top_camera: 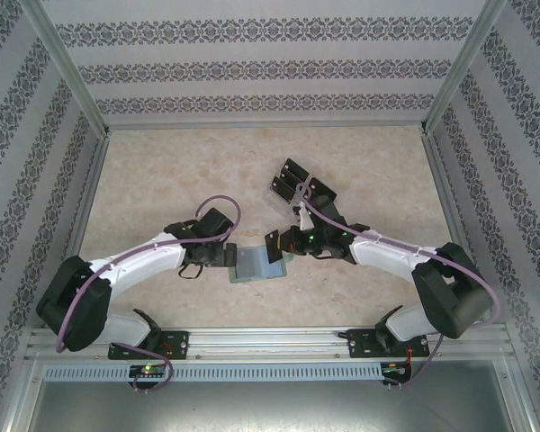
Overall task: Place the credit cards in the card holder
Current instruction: Insert the credit card into the card slot.
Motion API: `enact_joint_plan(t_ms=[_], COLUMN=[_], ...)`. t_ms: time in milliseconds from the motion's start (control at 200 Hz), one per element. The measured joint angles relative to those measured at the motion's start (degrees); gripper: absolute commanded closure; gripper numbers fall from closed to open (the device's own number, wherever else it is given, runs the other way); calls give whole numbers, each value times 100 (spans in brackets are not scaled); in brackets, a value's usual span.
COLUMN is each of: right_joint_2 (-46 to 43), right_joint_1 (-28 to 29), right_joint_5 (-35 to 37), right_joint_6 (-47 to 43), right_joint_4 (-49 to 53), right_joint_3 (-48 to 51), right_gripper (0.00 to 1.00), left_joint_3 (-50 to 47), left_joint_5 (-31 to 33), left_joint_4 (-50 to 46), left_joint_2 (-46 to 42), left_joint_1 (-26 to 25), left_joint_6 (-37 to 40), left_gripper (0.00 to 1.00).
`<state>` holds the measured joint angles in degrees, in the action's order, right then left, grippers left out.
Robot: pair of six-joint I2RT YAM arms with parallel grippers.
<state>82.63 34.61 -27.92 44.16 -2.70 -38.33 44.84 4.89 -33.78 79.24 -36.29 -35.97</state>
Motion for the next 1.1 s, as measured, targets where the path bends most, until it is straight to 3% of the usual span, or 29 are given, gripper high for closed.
enact_joint_plan(t_ms=[540,1099], right_joint_2=[291,833], right_joint_1=[173,308], right_joint_5=[-177,-181], right_joint_6=[1027,1211], right_joint_4=[-2092,-2778], right_joint_3=[761,1073], right_gripper=[100,100], left_joint_3=[39,26], left_joint_5=[181,422], left_joint_4=[20,20], left_joint_2=[348,549], left_joint_1=[-385,-385], left_joint_6=[-48,-68], left_gripper=[0,0])
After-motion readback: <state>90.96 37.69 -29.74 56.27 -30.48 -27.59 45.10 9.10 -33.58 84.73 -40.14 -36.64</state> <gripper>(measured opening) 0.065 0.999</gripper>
